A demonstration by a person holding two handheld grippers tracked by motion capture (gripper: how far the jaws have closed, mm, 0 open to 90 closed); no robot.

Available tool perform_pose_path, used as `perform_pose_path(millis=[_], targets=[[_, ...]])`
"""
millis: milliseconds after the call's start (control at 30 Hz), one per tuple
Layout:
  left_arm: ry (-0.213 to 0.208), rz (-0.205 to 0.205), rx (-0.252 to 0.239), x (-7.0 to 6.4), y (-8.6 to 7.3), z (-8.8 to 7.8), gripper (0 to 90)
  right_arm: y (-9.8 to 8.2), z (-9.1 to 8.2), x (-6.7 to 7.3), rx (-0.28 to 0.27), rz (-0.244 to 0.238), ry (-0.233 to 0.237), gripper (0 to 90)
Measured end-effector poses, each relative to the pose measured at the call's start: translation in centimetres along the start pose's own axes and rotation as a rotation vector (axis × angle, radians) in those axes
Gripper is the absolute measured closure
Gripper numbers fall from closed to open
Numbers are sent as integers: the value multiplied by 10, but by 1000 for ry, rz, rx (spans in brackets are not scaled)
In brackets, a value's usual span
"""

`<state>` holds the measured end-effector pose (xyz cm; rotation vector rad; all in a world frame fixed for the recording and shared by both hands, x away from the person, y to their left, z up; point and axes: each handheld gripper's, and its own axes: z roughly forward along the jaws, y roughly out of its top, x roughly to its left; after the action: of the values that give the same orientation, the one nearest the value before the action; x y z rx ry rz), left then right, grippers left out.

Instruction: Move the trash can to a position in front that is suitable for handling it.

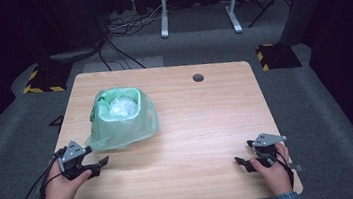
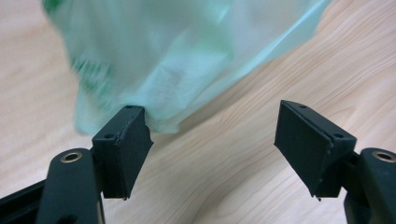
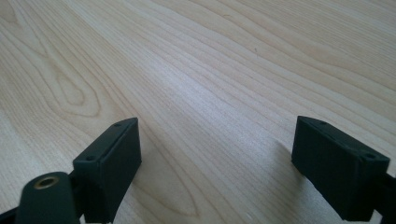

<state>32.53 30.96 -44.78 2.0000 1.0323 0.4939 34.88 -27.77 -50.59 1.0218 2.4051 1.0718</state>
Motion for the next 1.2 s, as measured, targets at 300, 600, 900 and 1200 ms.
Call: perform_pose_path(millis=[300, 600, 900, 1200], targets=[[10, 17, -54, -7, 25, -34, 245, 0, 0, 0, 0, 0, 0, 156], [29, 12, -101, -1, 46, -41, 244, 0, 0, 0, 0, 0, 0, 156], [61, -11, -154, 15, 72, -24, 250, 0, 0, 0, 0, 0, 0, 156], [72, -25, -176, 28, 87, -2, 271, 0, 0, 0, 0, -1, 0, 156]])
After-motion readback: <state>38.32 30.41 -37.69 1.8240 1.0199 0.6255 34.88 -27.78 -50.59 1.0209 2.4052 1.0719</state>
